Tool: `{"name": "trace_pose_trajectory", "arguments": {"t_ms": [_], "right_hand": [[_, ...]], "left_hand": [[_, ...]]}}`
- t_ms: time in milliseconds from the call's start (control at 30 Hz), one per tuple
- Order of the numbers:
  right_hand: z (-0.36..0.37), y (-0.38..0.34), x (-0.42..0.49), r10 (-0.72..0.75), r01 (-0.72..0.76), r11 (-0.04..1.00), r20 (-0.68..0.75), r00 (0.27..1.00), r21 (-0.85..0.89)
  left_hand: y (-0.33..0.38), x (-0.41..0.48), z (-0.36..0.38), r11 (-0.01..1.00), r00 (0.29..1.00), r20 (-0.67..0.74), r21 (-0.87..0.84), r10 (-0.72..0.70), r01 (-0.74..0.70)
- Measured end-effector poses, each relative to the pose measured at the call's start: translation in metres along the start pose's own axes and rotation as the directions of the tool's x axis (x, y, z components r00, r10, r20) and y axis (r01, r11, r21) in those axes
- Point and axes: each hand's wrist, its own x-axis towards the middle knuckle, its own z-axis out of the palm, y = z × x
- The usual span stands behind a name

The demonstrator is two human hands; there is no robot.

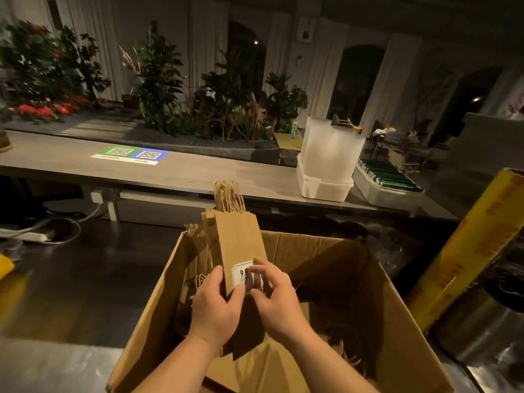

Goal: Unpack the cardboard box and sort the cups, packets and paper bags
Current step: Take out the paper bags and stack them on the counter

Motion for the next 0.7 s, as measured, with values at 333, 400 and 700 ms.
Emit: {"name": "trace_pose_trajectory", "arguments": {"t_ms": [333, 400, 700], "right_hand": [[-0.026, -0.011, 0.018, 0.29, -0.343, 0.835, 0.184, 0.939, 0.43], [-0.018, -0.024, 0.023, 0.224, -0.289, 0.803, 0.186, 0.957, 0.521], [0.068, -0.107, 0.032, -0.202, 0.181, 0.829, -0.018, 0.979, 0.529]], "left_hand": [[0.04, 0.012, -0.028, 0.973, 0.997, 0.081, -0.232, 0.016, 0.004], [0.048, 0.021, -0.051, 0.978, 0.996, 0.084, -0.206, 0.032, -0.014], [0.046, 0.038, -0.145, 0.982, 0.977, -0.165, -0.112, 0.134, -0.153]]}}
